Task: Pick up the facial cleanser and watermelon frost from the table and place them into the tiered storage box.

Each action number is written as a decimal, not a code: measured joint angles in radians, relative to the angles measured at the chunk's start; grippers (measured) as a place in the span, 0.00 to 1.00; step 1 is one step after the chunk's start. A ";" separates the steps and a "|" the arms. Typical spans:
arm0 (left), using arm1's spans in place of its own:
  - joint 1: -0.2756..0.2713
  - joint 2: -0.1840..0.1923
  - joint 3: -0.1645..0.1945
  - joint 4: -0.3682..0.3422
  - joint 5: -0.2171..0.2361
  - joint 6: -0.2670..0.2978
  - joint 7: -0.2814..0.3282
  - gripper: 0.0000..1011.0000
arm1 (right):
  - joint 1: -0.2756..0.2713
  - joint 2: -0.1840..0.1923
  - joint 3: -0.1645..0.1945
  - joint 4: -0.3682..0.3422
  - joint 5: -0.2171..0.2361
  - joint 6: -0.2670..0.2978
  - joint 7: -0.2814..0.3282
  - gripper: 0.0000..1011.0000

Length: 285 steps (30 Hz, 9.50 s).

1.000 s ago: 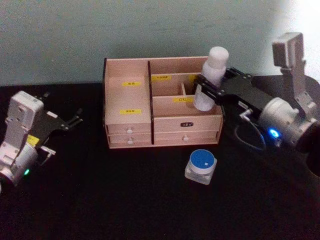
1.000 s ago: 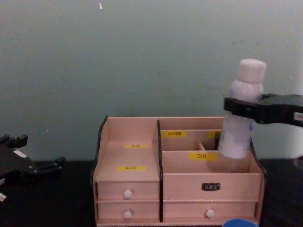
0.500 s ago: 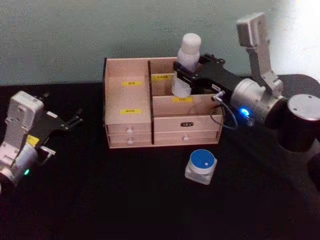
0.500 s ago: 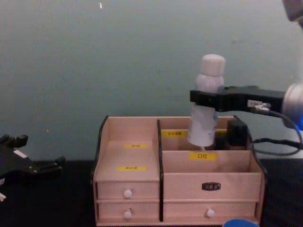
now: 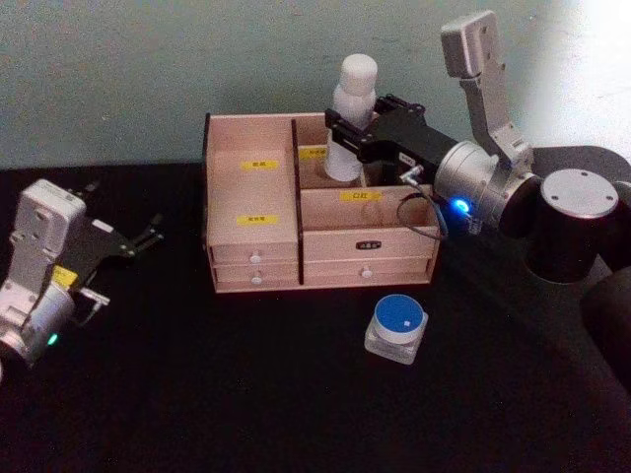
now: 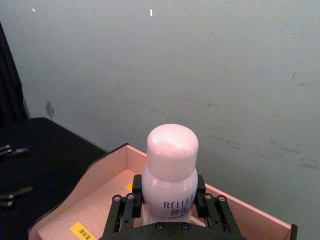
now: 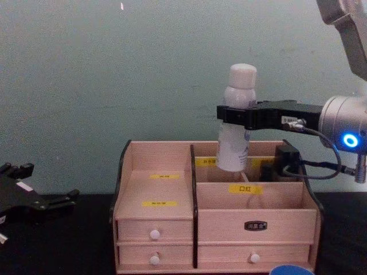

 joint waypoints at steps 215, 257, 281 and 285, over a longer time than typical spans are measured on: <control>0.000 0.000 0.000 0.000 0.000 0.000 0.000 0.99 | -0.102 -0.030 0.196 -0.092 -0.107 -0.064 -0.201 0.99; 0.000 0.000 0.000 0.000 0.000 0.000 0.000 0.99 | -0.422 0.190 0.222 -0.316 -0.063 0.018 0.061 0.99; 0.000 0.000 0.000 0.000 0.000 0.000 0.000 0.99 | -0.405 0.356 0.088 -0.281 -0.033 0.071 0.235 0.99; 0.000 0.000 0.000 0.000 0.000 0.000 0.000 0.99 | -0.392 0.360 0.066 -0.265 -0.034 0.062 0.243 0.99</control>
